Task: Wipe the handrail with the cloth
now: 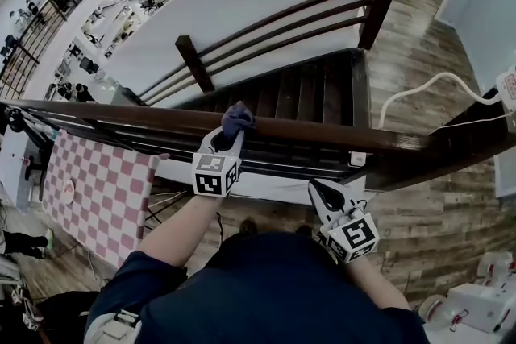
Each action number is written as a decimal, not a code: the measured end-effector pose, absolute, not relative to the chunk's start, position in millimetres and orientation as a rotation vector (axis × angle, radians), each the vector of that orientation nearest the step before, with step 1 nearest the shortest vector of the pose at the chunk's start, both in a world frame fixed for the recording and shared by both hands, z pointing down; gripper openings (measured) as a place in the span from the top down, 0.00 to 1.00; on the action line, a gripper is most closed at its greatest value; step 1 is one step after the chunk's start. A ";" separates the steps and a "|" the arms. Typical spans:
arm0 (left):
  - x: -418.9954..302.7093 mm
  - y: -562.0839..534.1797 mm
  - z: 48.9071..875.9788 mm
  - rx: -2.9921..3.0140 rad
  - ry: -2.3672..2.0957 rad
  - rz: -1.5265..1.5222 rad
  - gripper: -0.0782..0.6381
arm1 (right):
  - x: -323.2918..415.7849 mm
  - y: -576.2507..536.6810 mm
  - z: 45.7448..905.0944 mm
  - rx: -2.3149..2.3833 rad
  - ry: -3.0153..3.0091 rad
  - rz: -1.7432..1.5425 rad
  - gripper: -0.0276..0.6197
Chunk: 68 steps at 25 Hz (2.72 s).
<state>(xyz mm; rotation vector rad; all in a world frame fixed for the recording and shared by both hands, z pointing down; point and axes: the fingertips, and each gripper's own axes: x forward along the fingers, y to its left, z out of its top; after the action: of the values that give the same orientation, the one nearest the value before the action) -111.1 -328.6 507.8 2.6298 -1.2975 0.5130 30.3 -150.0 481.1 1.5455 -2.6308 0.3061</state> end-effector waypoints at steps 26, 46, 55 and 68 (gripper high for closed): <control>132.5 -267.4 520.8 2.833 -0.888 0.734 0.76 | 181.1 -83.5 508.4 1.883 -2.487 0.420 0.94; 391.0 -159.9 520.7 3.054 -0.347 0.911 0.76 | 329.0 33.5 510.3 2.373 -2.141 0.458 0.94; 478.0 -112.7 517.7 3.116 -0.169 0.934 0.76 | 349.9 86.5 523.2 2.561 -1.958 0.511 0.94; 438.0 -118.2 522.4 3.083 -0.191 0.921 0.76 | 338.0 59.3 530.8 2.457 -2.060 0.540 0.94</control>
<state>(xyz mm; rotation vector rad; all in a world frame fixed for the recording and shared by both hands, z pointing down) 438.0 -118.2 522.4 3.0834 -0.1911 0.9207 338.0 59.3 530.8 2.4566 -2.0596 0.5396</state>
